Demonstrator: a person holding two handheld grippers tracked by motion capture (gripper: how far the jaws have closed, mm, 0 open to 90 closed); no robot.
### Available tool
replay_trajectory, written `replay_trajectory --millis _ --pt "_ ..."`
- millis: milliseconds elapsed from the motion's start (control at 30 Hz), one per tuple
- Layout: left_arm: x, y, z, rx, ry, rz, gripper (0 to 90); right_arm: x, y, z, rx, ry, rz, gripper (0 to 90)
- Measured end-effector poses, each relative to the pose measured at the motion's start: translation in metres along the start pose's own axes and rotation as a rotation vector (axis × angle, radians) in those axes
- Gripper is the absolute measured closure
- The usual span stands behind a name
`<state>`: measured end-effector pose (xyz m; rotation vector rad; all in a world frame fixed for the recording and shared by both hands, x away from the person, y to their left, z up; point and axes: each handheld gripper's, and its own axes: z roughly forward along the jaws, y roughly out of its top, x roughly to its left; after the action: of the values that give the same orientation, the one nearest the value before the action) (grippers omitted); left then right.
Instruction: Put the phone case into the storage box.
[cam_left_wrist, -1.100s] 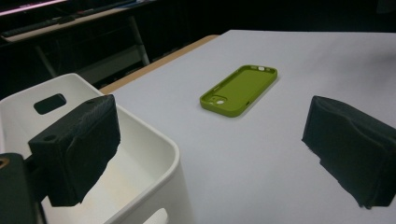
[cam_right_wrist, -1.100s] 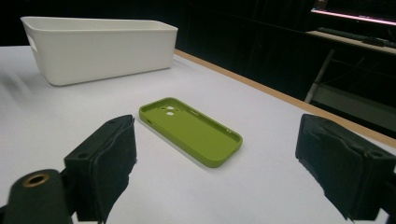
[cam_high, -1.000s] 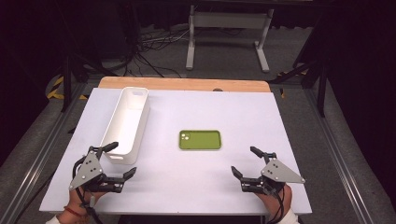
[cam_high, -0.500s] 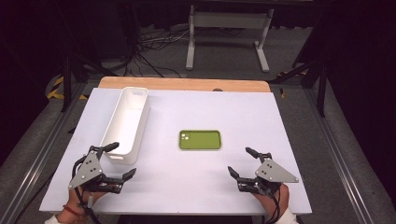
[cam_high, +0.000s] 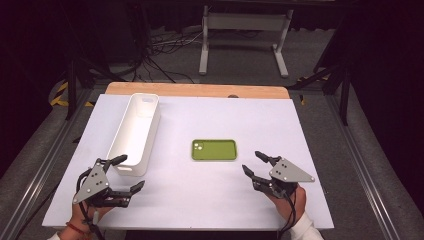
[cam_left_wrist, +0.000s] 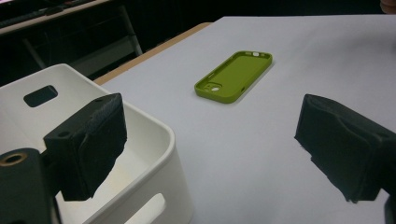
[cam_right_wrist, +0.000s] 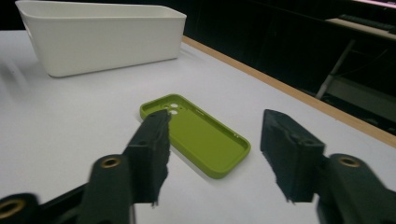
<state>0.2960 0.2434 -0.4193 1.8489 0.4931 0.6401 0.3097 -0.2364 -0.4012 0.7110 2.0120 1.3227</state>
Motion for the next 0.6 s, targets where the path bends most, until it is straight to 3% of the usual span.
replay_trajectory --millis 267,333,467,600 --pt "0.0 -0.006 -0.003 0.019 -0.001 -0.022 9.8 -0.016 0.006 0.024 0.076 0.048 0.024 84.0" --pt "-0.001 -0.007 -0.002 0.02 -0.004 -0.021 10.2 -0.017 0.008 0.028 0.087 0.051 0.015 88.6" --pt "0.0 -0.006 -0.003 0.027 0.0 -0.012 10.0 -0.027 0.017 0.054 0.129 0.047 0.0 90.0" --pt "0.001 -0.007 -0.002 0.032 -0.008 -0.02 9.8 -0.036 0.016 0.076 0.161 0.05 0.032 90.0"
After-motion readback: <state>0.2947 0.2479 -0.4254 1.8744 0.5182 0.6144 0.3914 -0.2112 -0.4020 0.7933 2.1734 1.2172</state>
